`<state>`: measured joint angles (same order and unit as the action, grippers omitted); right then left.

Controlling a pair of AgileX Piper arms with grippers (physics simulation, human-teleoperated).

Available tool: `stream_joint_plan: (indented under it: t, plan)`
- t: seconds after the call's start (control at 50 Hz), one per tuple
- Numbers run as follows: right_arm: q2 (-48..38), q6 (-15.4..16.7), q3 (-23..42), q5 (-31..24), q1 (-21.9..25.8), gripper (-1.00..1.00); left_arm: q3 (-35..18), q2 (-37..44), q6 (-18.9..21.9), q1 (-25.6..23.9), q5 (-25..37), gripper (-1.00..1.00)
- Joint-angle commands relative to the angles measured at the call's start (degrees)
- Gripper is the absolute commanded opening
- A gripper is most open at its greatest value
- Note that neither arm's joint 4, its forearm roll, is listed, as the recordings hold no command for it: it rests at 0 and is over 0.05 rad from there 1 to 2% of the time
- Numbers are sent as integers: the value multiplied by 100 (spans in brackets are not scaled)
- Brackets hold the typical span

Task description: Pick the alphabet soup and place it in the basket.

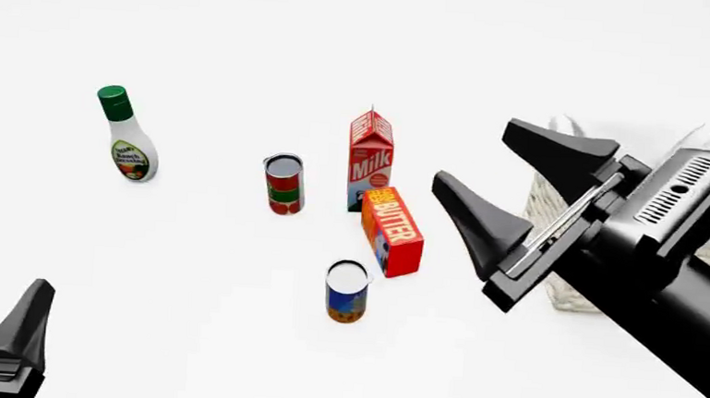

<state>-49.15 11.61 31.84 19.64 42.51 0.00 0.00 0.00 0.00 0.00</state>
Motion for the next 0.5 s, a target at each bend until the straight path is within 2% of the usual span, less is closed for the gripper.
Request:
stream_joint_plan:
  t: [0.02,0.5]
  plan:
    - [-564,2,5,318,62,100,0,0,0,0,0,100]
    - [-1603,-79,-60,980,-15,100,0,0,0,0,0,100]
